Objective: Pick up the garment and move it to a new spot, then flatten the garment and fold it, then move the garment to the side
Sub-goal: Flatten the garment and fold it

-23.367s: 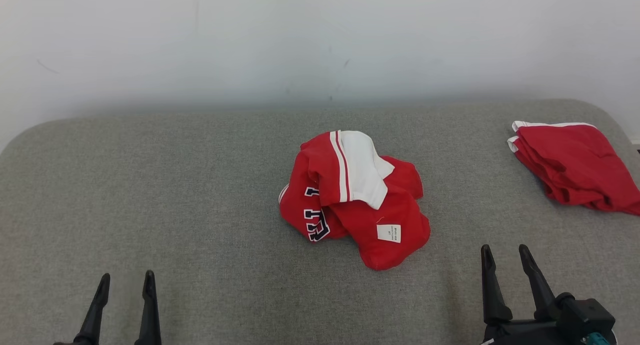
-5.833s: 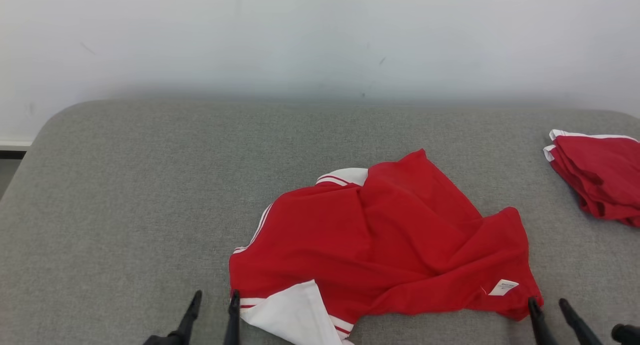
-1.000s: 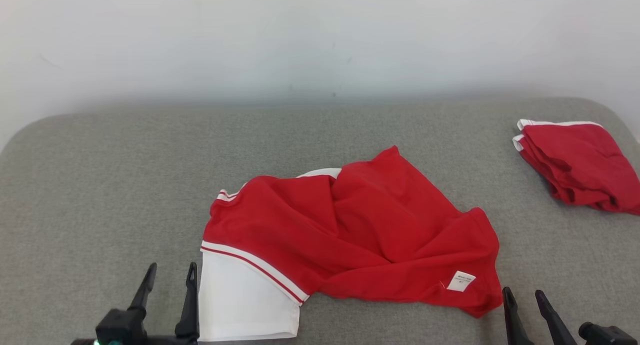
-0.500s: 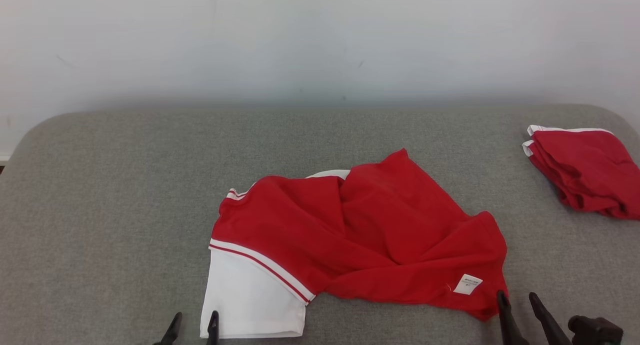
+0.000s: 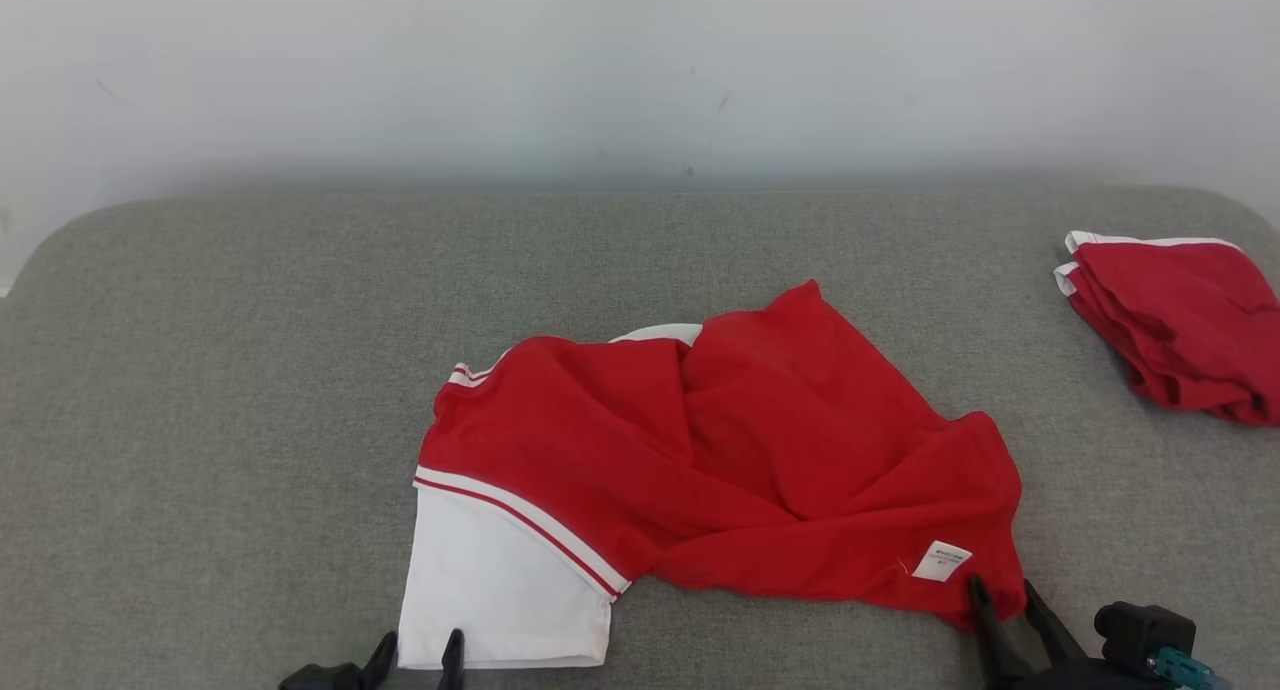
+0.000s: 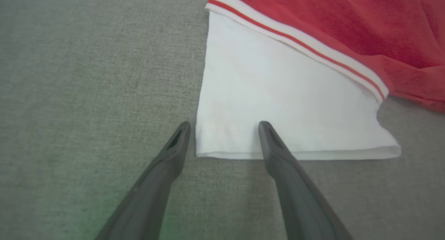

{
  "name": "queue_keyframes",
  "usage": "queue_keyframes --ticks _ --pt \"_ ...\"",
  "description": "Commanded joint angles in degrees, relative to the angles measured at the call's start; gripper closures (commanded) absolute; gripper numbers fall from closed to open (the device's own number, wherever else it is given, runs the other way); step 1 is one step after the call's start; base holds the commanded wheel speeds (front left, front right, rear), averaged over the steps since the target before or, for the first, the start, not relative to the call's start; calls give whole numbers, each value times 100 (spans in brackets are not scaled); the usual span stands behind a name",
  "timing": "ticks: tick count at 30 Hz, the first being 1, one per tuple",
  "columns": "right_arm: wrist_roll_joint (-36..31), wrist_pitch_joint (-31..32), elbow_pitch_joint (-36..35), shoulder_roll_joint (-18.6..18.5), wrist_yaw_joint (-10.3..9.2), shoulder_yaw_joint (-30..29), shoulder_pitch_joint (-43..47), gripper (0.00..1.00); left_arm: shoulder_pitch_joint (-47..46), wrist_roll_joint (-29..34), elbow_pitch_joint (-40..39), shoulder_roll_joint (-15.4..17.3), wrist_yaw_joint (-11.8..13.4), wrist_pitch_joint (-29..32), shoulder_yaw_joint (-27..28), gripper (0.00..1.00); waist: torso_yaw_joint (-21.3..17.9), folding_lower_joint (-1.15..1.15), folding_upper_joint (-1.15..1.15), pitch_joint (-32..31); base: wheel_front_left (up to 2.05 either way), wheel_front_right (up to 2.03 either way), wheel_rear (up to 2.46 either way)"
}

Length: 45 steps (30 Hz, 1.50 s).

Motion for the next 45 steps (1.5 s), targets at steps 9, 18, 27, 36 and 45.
queue_keyframes --ticks 9,18,27,36,45 --pt "147 -237 156 -60 -15 102 -141 100 -279 -410 696 -104 -61 3 -310 100 1 0 0 16 0 0 0" --pt "273 -368 -314 -229 -15 104 218 100 16 -436 121 100 -16 -205 -276 100 9 0 0 -78 0 0 0" --pt "512 -255 -1659 -759 -15 174 259 100 -257 -294 -1591 504 40 -93 -60 100 104 0 0 95 0 0 0" --pt "886 689 -2648 -1342 -14 327 -1593 100 -2717 -586 -2619 1246 -40 1155 -89 100 -2 0 0 994 0 0 0" --pt "1440 1581 -1999 -1322 -14 766 -4547 100 -5787 -1051 -1943 1619 -37 1823 -479 100 -65 0 0 2084 0 0 0"
